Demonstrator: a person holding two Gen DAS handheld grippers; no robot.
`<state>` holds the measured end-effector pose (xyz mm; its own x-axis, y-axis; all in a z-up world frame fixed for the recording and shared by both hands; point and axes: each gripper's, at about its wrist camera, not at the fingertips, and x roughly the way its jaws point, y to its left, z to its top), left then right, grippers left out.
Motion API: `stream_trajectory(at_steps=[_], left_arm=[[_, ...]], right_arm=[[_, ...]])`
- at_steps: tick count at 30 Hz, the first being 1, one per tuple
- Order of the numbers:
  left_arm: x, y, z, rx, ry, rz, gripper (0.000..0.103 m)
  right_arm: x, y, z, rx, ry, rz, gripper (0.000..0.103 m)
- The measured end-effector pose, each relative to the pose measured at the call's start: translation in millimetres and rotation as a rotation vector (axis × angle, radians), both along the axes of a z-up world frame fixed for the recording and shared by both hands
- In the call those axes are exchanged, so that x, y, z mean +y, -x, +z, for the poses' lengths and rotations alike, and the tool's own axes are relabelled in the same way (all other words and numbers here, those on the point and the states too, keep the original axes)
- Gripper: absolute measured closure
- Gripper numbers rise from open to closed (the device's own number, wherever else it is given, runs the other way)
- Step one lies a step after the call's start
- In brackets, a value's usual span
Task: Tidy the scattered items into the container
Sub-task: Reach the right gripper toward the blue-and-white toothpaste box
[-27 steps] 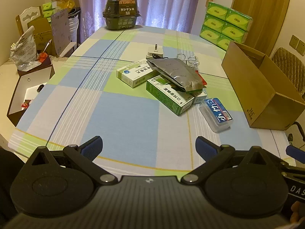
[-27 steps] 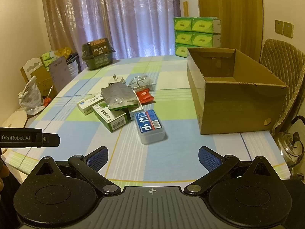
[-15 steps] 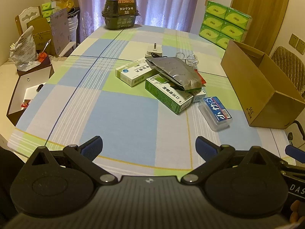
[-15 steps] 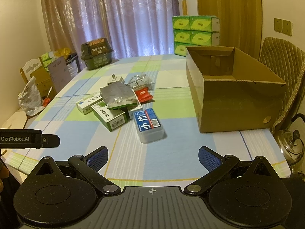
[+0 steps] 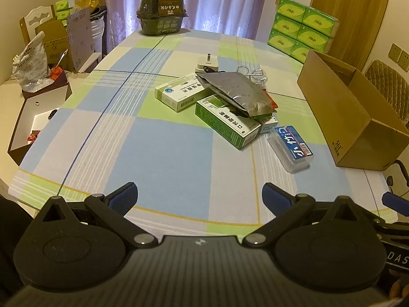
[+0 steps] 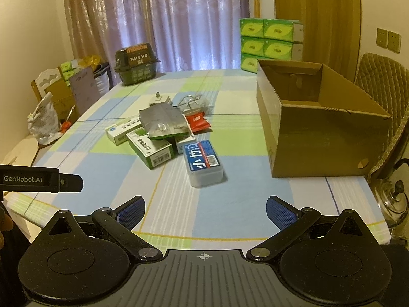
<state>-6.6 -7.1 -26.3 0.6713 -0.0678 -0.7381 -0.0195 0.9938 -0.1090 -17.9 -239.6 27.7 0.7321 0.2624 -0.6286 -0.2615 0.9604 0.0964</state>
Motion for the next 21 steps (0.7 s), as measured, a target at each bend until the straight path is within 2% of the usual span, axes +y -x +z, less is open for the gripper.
stream_trajectory(at_steps=[11, 16, 21], left_arm=[[5.0, -3.6, 15.0, -0.04, 0.009, -0.005, 0.001], [8.0, -11.1, 10.8, -0.035, 0.033, -0.034, 0.001], [14.1, -25.5, 1.6, -0.037, 0.037, -0.072, 0.001]], right_arm=[[0.6, -1.7, 6.0, -0.043, 0.006, -0.011, 0.0], [1.7, -14.0, 1.9, -0.032, 0.005, 0.032, 0.0], [12.1, -35.8, -9.5, -0.036, 0.064, 0.097, 0.0]])
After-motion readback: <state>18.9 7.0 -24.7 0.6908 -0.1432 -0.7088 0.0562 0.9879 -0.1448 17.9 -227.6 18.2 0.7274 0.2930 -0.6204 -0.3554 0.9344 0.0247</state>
